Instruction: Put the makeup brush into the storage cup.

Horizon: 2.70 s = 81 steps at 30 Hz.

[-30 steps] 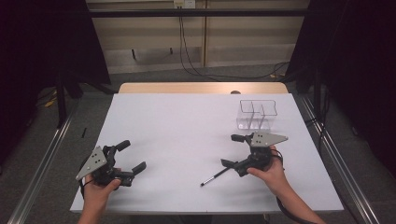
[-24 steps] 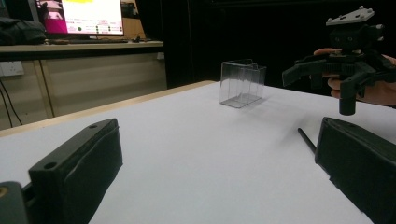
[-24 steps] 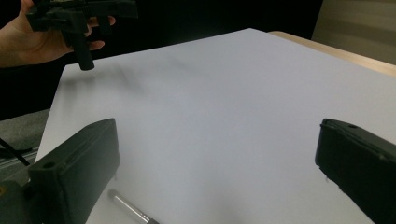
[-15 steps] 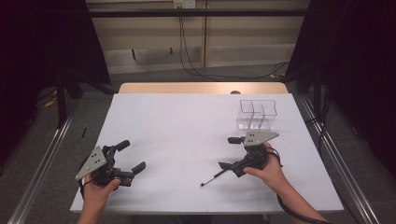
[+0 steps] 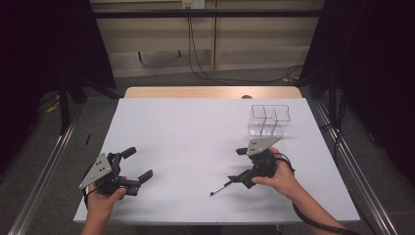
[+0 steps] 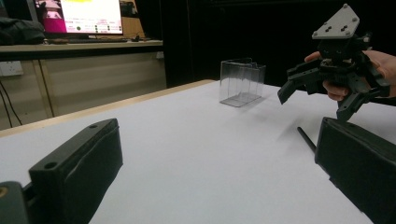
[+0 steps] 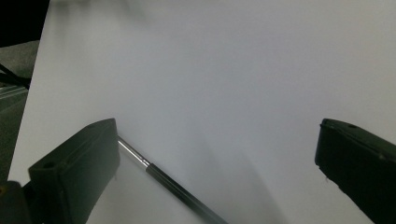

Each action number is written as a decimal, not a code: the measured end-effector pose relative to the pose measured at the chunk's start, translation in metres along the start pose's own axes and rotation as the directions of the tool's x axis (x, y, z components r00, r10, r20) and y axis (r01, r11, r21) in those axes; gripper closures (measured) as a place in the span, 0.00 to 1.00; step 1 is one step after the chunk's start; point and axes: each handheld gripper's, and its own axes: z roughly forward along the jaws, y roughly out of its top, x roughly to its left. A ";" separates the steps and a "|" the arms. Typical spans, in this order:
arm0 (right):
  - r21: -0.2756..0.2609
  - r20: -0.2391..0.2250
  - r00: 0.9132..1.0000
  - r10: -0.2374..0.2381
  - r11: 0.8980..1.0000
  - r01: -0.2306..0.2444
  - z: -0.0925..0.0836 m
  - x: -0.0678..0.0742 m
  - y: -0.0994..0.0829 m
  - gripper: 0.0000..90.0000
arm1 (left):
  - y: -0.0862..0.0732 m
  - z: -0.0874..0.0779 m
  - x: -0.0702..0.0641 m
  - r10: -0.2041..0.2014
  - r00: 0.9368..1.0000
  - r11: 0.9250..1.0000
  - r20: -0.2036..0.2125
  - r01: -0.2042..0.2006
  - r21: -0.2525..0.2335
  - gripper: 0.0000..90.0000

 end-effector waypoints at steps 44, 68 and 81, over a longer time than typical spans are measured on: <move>0.362 -0.043 0.996 -0.073 0.928 0.083 0.011 -0.002 0.014 0.03 | -0.001 0.004 -0.002 -0.003 1.000 1.000 0.010 0.003 0.016 0.01; 0.466 -0.098 0.988 -0.116 0.872 0.148 0.027 0.001 0.016 0.13 | -0.002 0.004 -0.001 -0.009 1.000 1.000 0.013 0.009 0.017 0.01; 0.511 -0.142 0.976 -0.163 0.833 0.213 0.035 0.007 0.016 0.30 | -0.002 0.004 -0.001 -0.007 1.000 1.000 0.006 0.007 0.012 0.01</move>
